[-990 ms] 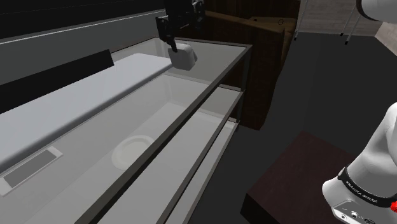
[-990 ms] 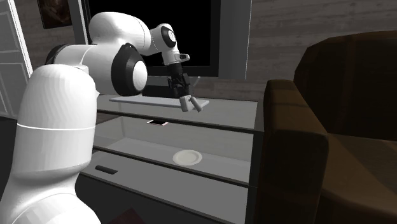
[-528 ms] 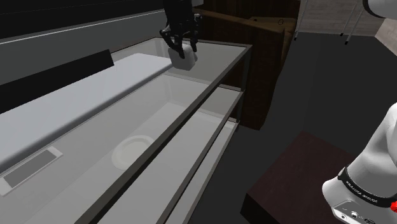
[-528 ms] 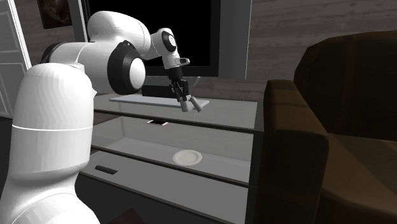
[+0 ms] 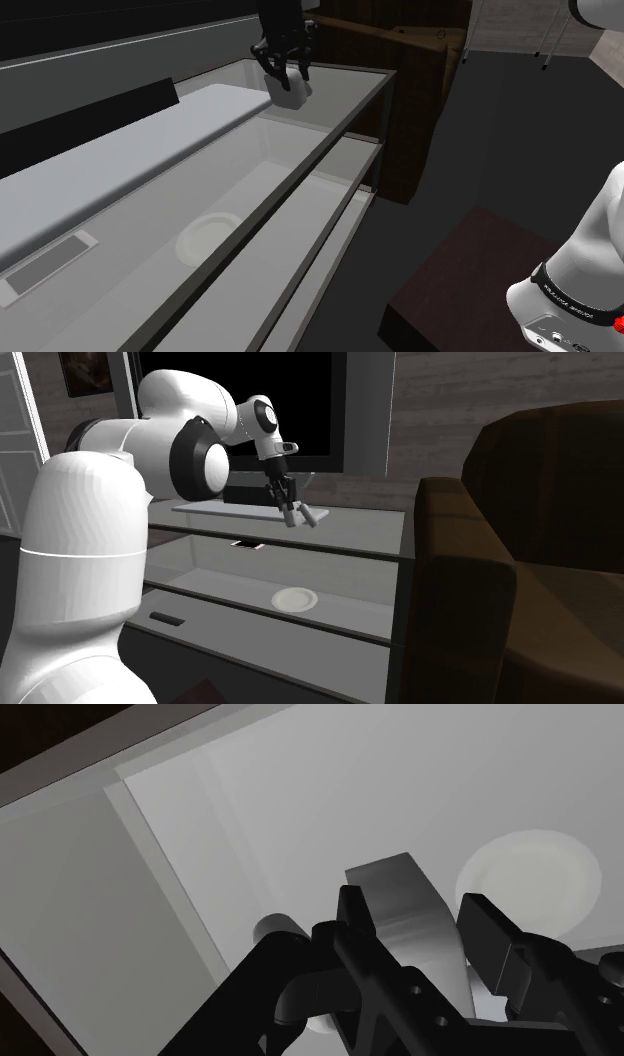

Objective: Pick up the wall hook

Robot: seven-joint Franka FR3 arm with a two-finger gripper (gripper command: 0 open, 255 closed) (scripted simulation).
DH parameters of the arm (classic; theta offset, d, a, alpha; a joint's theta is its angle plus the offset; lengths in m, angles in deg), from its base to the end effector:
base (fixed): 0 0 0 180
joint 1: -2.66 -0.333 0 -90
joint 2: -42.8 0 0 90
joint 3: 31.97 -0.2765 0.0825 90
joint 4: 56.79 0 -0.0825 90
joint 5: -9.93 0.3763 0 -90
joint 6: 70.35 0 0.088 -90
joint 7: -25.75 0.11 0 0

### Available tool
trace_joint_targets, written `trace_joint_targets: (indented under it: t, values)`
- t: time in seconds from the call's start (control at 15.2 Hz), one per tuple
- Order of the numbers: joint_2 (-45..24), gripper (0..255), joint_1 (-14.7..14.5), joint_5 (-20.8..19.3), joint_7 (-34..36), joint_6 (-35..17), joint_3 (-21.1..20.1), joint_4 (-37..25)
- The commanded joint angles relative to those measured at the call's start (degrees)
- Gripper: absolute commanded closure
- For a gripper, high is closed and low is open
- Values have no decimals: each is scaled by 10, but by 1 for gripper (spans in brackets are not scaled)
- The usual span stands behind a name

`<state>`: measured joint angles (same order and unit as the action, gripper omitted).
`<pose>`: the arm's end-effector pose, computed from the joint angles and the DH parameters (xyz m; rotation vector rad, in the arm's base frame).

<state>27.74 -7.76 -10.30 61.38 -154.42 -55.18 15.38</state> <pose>0.5397 0.2701 0.5786 2.9090 -0.1107 0.1621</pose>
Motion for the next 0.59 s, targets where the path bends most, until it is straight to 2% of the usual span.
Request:
trace_joint_targets:
  t: [0.0,0.53]
  values:
    - [-6,255,-3,-3,-2,14,0,-19]
    - [-51,255,-30,-26,-17,100,0,-149]
